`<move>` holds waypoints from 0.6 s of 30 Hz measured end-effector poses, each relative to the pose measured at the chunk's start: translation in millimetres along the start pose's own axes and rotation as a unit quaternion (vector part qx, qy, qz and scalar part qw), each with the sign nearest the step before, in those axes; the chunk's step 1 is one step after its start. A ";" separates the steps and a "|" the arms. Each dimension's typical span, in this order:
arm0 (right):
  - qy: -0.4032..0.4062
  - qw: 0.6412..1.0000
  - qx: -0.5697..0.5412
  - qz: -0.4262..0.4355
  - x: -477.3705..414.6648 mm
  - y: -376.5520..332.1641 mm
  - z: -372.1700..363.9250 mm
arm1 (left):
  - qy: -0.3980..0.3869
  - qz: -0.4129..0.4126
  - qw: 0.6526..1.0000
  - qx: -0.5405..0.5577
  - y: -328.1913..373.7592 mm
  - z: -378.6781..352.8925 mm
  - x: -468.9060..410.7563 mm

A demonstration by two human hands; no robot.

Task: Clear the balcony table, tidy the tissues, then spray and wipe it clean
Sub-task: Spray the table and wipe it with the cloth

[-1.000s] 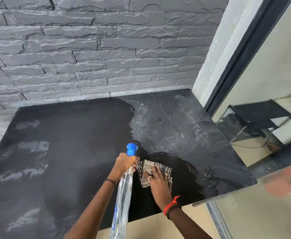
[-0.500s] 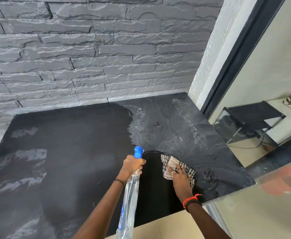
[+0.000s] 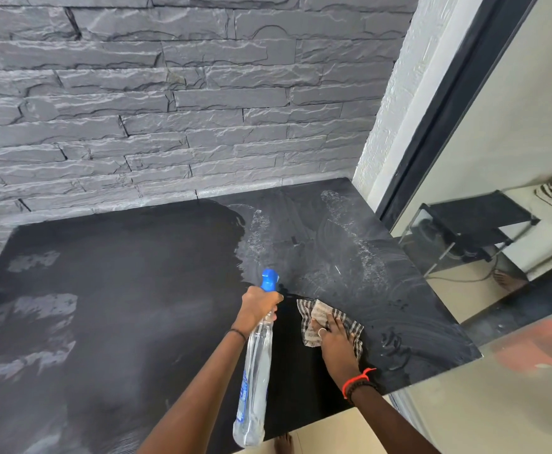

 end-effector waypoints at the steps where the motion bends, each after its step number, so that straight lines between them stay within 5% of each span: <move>1: -0.001 1.000 -0.001 0.001 -3.9 -0.7 2.2 | -0.003 0.002 1.000 0.006 1.3 -0.5 -1.6; 11: 0.003 0.999 0.017 0.028 -21.6 -15.6 5.3 | 0.000 -0.009 1.000 0.022 14.8 15.4 -21.8; 14: 0.055 0.994 0.026 0.089 -12.7 -43.7 3.0 | 0.020 -0.017 0.999 0.021 16.2 26.3 -28.6; 18: 0.017 0.986 0.027 0.162 -24.8 -99.6 -4.4 | 0.052 -0.022 0.998 0.007 18.2 43.1 -38.3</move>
Point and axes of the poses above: each hand's wrist, its own x-axis away from the middle knuckle, its own z-axis out of the back of the hand, y = z × x, the point moved 6 cm from there along -x, towards the middle knuckle, and after that the axes turned 1 degree about -z, right-handed, at the moved point
